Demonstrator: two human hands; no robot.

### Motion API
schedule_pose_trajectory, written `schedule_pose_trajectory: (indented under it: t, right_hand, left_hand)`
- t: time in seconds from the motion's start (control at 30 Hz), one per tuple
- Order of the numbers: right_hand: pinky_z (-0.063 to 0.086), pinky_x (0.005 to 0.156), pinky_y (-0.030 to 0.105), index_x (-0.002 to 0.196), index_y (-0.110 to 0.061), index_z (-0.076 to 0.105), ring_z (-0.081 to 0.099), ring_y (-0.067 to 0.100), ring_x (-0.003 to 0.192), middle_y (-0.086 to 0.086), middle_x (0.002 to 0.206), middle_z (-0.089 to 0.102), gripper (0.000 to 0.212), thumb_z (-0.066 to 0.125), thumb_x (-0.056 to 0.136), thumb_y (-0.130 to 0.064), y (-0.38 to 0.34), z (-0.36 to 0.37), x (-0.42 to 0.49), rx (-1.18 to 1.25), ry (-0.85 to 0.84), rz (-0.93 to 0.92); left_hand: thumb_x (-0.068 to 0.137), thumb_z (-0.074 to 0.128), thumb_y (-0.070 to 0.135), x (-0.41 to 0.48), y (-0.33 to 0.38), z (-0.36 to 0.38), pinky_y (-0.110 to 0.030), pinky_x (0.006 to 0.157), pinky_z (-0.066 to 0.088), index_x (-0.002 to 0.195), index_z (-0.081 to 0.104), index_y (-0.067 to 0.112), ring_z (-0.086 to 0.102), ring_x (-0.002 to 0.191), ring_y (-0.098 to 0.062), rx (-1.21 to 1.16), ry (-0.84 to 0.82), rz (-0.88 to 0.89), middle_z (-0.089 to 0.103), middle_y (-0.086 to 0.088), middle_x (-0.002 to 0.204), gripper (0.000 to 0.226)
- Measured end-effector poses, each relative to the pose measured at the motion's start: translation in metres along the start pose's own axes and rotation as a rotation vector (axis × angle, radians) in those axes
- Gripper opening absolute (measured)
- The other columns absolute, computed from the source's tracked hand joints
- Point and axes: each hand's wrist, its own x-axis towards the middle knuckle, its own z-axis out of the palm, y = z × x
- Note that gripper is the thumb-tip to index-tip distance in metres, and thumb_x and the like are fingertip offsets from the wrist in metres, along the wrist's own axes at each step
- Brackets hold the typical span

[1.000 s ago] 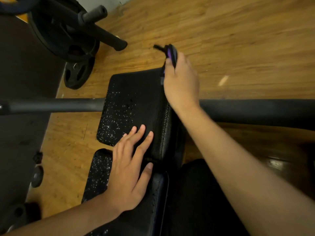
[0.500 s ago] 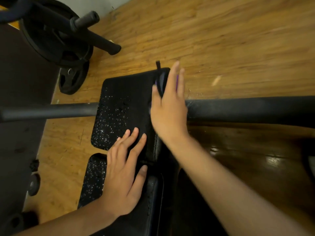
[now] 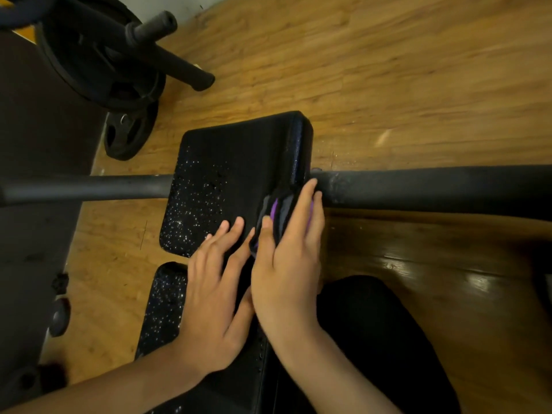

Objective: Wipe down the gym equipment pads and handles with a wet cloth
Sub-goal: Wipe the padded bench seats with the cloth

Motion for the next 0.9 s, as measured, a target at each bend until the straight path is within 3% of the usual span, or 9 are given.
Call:
schedule_pose_trajectory:
  t: [0.13,0.2,0.3,0.37,0.53,0.6,0.67,0.73,0.9]
  right_hand:
    - [0.032,0.112,0.028,0.163,-0.024,-0.005,0.028,0.023,0.151,0.006,0.17,0.011,0.076,0.042,0.107,-0.041,-0.016,-0.009,0.086,-0.025,-0.016,-0.069]
    - [0.03,0.102,0.02,0.164,-0.022,0.011,0.043,0.02,0.14,0.007,0.161,0.032,0.066,0.043,0.108,-0.038,-0.025,-0.012,0.136,-0.072,-0.043,-0.105]
    - [0.042,0.097,0.024,0.158,-0.025,0.035,0.055,0.015,0.126,0.001,0.141,0.055,0.053,0.042,0.108,-0.039,-0.027,-0.011,0.16,-0.073,-0.03,-0.145]
    - [0.035,0.093,0.02,0.162,-0.027,0.024,0.047,0.015,0.134,0.002,0.153,0.044,0.057,0.04,0.109,-0.038,-0.023,-0.01,0.138,-0.085,0.008,-0.144]
    - [0.02,0.124,0.033,0.163,-0.034,0.0,-0.002,0.021,0.158,0.002,0.172,-0.011,0.079,0.052,0.105,-0.024,-0.002,-0.006,0.037,-0.086,0.018,-0.194]
    - [0.016,0.127,0.039,0.162,-0.038,-0.004,-0.01,0.018,0.158,-0.002,0.17,-0.02,0.076,0.044,0.104,-0.044,0.002,-0.004,0.016,-0.06,-0.029,-0.187]
    - [0.01,0.128,0.045,0.16,-0.046,-0.006,-0.014,0.017,0.157,-0.004,0.168,-0.026,0.072,0.021,0.098,-0.067,-0.005,-0.006,0.026,-0.027,-0.074,-0.144]
    - [0.011,0.127,0.053,0.159,-0.05,-0.002,-0.011,0.022,0.157,-0.004,0.168,-0.024,0.065,0.011,0.098,-0.069,-0.016,-0.008,0.058,-0.03,-0.06,-0.124]
    - [0.026,0.122,0.04,0.16,-0.038,0.028,0.015,0.021,0.156,0.0,0.17,0.013,0.053,0.042,0.108,-0.04,-0.035,-0.013,0.136,-0.115,-0.034,-0.157]
  left_hand:
    - [0.101,0.042,0.03,0.002,-0.001,0.0,-0.052,0.124,0.021,0.16,0.033,0.015,0.023,0.157,-0.027,0.027,0.007,0.014,0.032,-0.005,0.166,0.061]
    - [0.101,0.042,0.031,0.002,-0.001,0.0,-0.054,0.124,0.022,0.159,0.034,0.012,0.024,0.157,-0.028,0.029,0.009,0.018,0.033,-0.007,0.165,0.061]
    - [0.101,0.043,0.03,0.001,-0.001,0.0,-0.056,0.123,0.024,0.158,0.036,0.011,0.024,0.157,-0.029,0.019,0.004,0.016,0.033,-0.007,0.165,0.061]
    - [0.101,0.043,0.03,0.0,0.0,-0.001,-0.056,0.123,0.023,0.158,0.036,0.011,0.024,0.157,-0.028,0.017,0.003,0.01,0.033,-0.007,0.166,0.06]
    - [0.102,0.042,0.033,0.0,-0.001,-0.001,-0.057,0.121,0.024,0.16,0.032,0.017,0.023,0.157,-0.027,0.018,0.002,-0.005,0.032,-0.004,0.166,0.061]
    - [0.105,0.039,0.04,0.0,-0.001,0.0,-0.059,0.12,0.026,0.16,0.031,0.019,0.024,0.157,-0.028,0.005,0.002,-0.001,0.032,-0.005,0.166,0.06]
    - [0.102,0.042,0.037,0.001,-0.001,0.0,-0.06,0.119,0.027,0.159,0.033,0.017,0.025,0.156,-0.029,0.007,0.001,0.003,0.034,-0.006,0.164,0.061]
    - [0.099,0.045,0.031,0.002,-0.003,-0.001,-0.059,0.12,0.025,0.157,0.036,0.014,0.023,0.157,-0.028,0.021,-0.006,0.014,0.033,-0.007,0.164,0.061]
    - [0.101,0.042,0.031,0.003,-0.002,-0.002,-0.055,0.124,0.022,0.158,0.034,0.012,0.024,0.157,-0.03,0.027,-0.004,0.033,0.032,-0.008,0.166,0.061]
